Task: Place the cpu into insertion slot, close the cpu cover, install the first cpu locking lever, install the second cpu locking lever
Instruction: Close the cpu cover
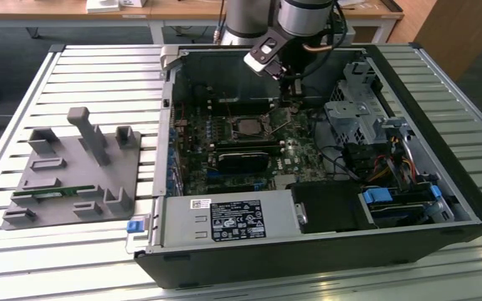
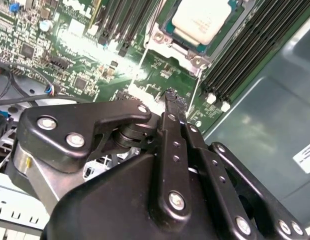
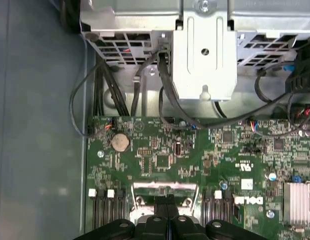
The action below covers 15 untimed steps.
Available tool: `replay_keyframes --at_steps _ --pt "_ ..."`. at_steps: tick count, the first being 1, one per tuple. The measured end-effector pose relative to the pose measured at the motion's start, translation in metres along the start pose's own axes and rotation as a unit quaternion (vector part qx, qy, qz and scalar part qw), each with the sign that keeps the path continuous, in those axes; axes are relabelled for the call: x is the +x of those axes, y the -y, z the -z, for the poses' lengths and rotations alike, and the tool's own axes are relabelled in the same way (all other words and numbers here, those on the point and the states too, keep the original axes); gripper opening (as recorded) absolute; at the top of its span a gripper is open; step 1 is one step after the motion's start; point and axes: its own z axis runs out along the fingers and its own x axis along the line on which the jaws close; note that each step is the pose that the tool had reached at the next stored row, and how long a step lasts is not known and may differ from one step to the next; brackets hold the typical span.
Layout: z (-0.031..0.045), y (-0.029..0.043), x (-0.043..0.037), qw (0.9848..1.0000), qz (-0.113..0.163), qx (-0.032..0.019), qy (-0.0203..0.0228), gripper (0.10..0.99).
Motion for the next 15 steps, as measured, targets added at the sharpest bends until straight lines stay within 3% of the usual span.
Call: replay_keyframes --at_steps 15 --pt "-0.004 -0.0178 0.0001 1.0 0.005 0.0002 -0.0003 0.106"
